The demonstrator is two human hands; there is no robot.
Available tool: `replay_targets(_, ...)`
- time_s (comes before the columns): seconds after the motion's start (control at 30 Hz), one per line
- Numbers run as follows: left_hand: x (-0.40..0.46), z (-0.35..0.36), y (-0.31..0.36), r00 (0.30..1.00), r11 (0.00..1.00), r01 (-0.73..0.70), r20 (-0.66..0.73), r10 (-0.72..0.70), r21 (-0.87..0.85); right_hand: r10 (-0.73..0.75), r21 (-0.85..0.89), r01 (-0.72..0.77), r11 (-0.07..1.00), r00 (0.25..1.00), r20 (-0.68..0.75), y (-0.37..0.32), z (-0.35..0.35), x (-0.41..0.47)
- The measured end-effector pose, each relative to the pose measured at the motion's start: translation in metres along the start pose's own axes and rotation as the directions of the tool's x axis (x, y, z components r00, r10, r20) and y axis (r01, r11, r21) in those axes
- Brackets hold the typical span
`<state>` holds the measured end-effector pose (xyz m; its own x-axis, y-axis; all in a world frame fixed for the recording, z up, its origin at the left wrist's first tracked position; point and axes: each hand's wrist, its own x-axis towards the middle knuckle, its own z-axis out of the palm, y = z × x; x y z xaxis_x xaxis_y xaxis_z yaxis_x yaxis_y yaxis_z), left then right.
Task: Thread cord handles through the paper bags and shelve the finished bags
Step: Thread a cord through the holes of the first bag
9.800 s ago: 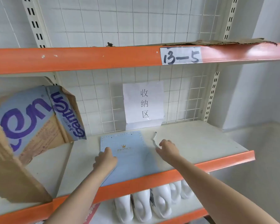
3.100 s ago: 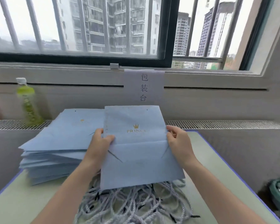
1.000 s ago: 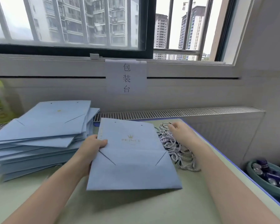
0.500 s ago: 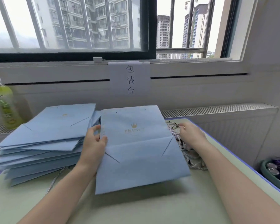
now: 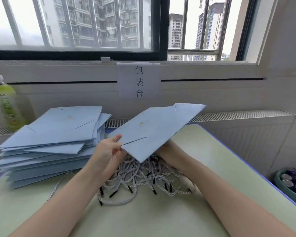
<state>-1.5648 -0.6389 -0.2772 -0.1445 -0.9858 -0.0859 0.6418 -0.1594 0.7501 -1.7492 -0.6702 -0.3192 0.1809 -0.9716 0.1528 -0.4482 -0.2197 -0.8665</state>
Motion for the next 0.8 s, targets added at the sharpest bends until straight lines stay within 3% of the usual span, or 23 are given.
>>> replay_targets(0.07, 0.003, -0.005, -0.001, 0.999, 0.998, -0.029, -0.028, 0.031, 0.054, 0.119, 0.46, -0.084, 0.884, 0.992, -0.047, -0.008, -0.026, -0.004)
replay_targets(0.13, 0.004, -0.008, -0.001, 0.994, 0.976, -0.078, -0.065, 0.093, 0.205, 0.253, 0.786, -0.089, 0.612, 0.964, -0.087, -0.003, -0.063, -0.006)
replay_targets(0.2, 0.005, -0.01, -0.001, 0.987, 0.937, -0.109, -0.075, 0.142, 0.332, 0.366, 0.955, -0.106, 0.276, 0.93, -0.003, 0.001, -0.093, -0.016)
replay_targets(0.23, 0.005, -0.01, -0.001, 0.984, 0.917, -0.119, -0.075, 0.159, 0.381, 0.376, 0.978, -0.098, 0.184, 0.926, 0.022, 0.001, -0.104, -0.021)
replay_targets(0.27, 0.006, -0.01, -0.002, 0.982, 0.891, -0.129, -0.07, 0.177, 0.436, 0.385, 0.975, -0.107, 0.196, 0.923, 0.024, 0.0, -0.112, -0.026)
replay_targets(0.3, 0.006, -0.01, -0.002, 0.978, 0.846, -0.146, -0.056, 0.203, 0.512, 0.404, 0.939, -0.149, 0.31, 0.915, 0.012, -0.002, -0.116, -0.031)
replay_targets(0.33, 0.007, -0.011, -0.002, 0.97, 0.776, -0.173, -0.03, 0.239, 0.607, 0.42, 0.839, -0.229, 0.494, 0.907, 0.001, -0.008, -0.117, -0.036)
replay_targets(0.4, 0.008, -0.011, -0.004, 0.951, 0.581, -0.24, 0.068, 0.301, 0.778, 0.448, 0.427, -0.374, 0.823, 0.89, -0.084, -0.015, -0.112, -0.037)
replay_targets(0.43, 0.008, -0.01, -0.006, 0.942, 0.476, -0.269, 0.125, 0.311, 0.837, 0.433, 0.187, -0.404, 0.895, 0.889, -0.15, -0.016, -0.106, -0.035)
replay_targets(0.5, 0.008, -0.01, -0.011, 0.919, 0.237, -0.311, 0.227, 0.324, 0.92, 0.374, -0.181, -0.424, 0.888, 0.892, -0.253, -0.011, -0.095, -0.026)
replay_targets(0.57, 0.008, -0.009, -0.015, 0.892, -0.031, -0.295, 0.287, 0.349, 0.955, 0.327, -0.364, -0.437, 0.823, 0.887, -0.326, -0.004, -0.086, -0.019)
replay_targets(0.73, 0.011, 0.0, -0.012, 0.857, -0.499, -0.163, 0.373, 0.356, 0.851, 0.351, -0.541, -0.5, 0.676, 0.864, -0.36, 0.011, -0.093, -0.02)
replay_targets(0.8, 0.017, 0.002, -0.011, 0.871, -0.598, -0.143, 0.387, 0.303, 0.789, 0.376, -0.57, -0.533, 0.625, 0.846, -0.379, 0.012, -0.101, -0.022)
